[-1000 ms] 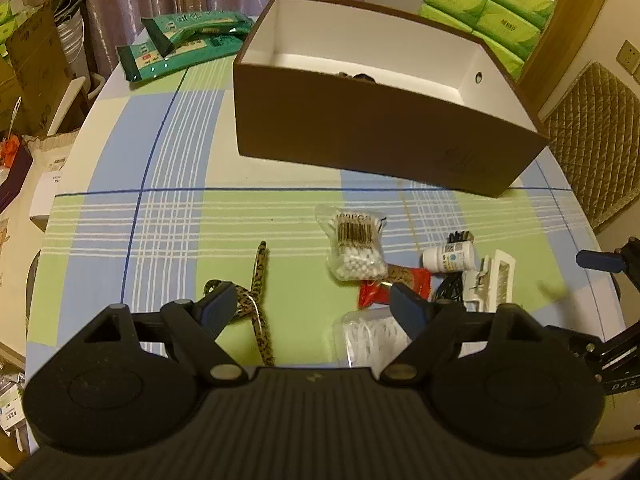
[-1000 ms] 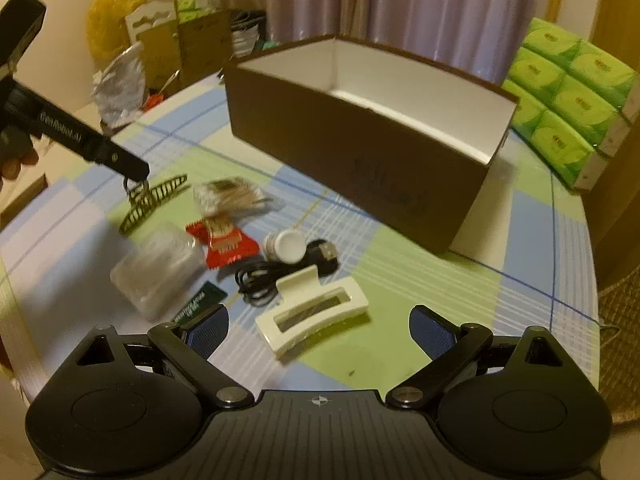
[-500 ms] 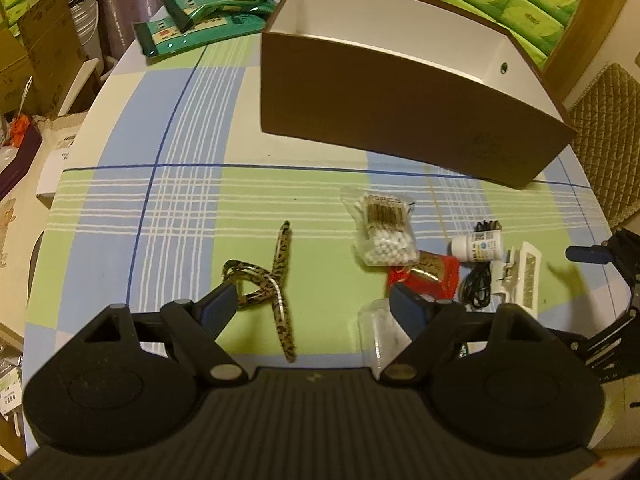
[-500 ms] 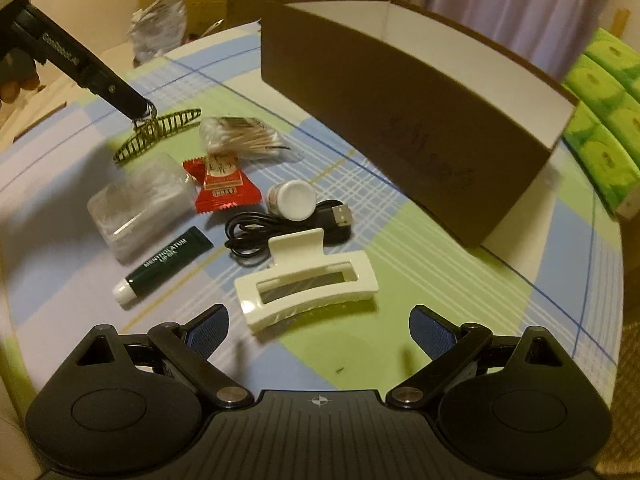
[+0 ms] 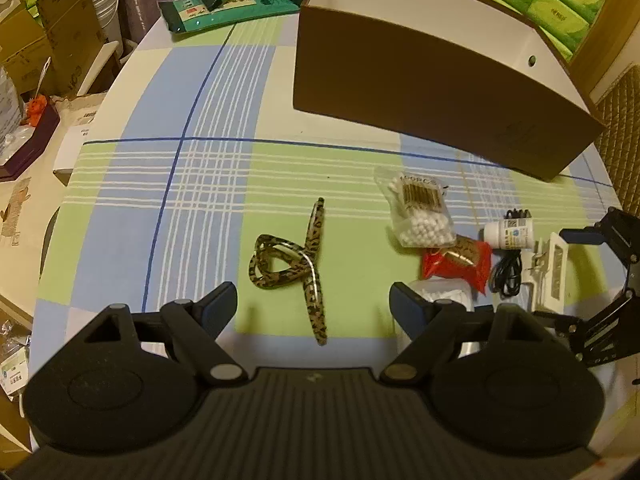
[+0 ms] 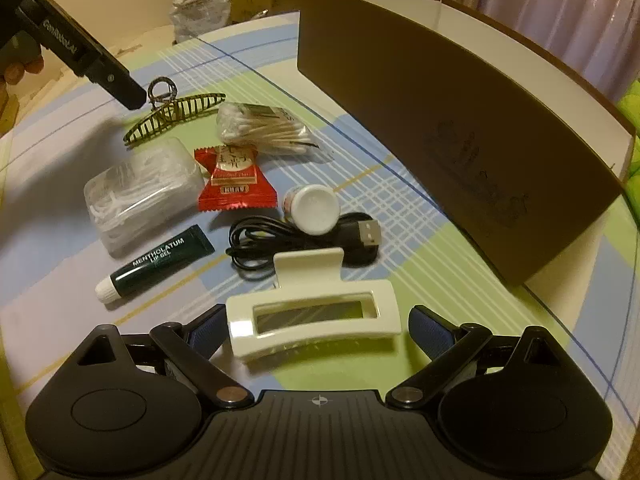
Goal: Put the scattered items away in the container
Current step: 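Grasp the cream claw clip with the right tool while the left tool grasps the clear floss case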
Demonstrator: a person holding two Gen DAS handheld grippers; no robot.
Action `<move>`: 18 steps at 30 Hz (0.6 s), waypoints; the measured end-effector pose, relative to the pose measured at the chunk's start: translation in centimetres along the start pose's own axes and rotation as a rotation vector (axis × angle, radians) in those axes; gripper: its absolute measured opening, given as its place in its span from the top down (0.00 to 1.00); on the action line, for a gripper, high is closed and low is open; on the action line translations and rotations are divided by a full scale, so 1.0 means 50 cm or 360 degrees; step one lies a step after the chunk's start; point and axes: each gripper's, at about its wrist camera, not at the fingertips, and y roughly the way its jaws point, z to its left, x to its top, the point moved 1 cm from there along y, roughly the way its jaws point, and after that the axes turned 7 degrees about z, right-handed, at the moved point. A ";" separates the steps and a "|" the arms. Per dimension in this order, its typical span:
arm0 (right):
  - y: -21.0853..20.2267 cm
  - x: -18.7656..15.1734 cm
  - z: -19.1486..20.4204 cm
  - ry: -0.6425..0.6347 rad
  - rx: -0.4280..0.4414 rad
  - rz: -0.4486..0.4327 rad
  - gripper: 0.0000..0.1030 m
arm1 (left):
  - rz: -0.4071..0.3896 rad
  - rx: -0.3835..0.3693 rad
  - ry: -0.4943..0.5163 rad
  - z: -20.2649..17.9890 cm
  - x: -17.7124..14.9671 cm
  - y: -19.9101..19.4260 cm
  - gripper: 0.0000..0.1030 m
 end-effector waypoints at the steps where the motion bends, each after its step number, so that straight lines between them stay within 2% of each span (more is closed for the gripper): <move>1: 0.002 0.001 -0.001 0.0002 0.0003 -0.0002 0.11 | 0.0001 0.0000 -0.0002 0.001 0.000 0.001 0.22; 3: 0.005 0.003 -0.004 0.0023 0.0020 -0.0003 0.17 | 0.0004 0.0002 -0.0009 0.004 -0.001 0.005 0.22; 8: 0.003 0.003 -0.003 0.0092 -0.0052 0.0010 0.17 | -0.0008 0.0011 -0.0001 0.007 -0.002 0.010 0.23; 13: -0.012 -0.014 -0.014 0.0313 -0.0145 0.0031 0.17 | -0.0008 0.0006 0.0020 0.007 -0.003 0.018 0.24; 18: -0.041 -0.047 -0.019 0.0541 -0.0177 0.0032 0.17 | 0.0002 -0.0054 0.0074 -0.003 -0.011 0.017 0.28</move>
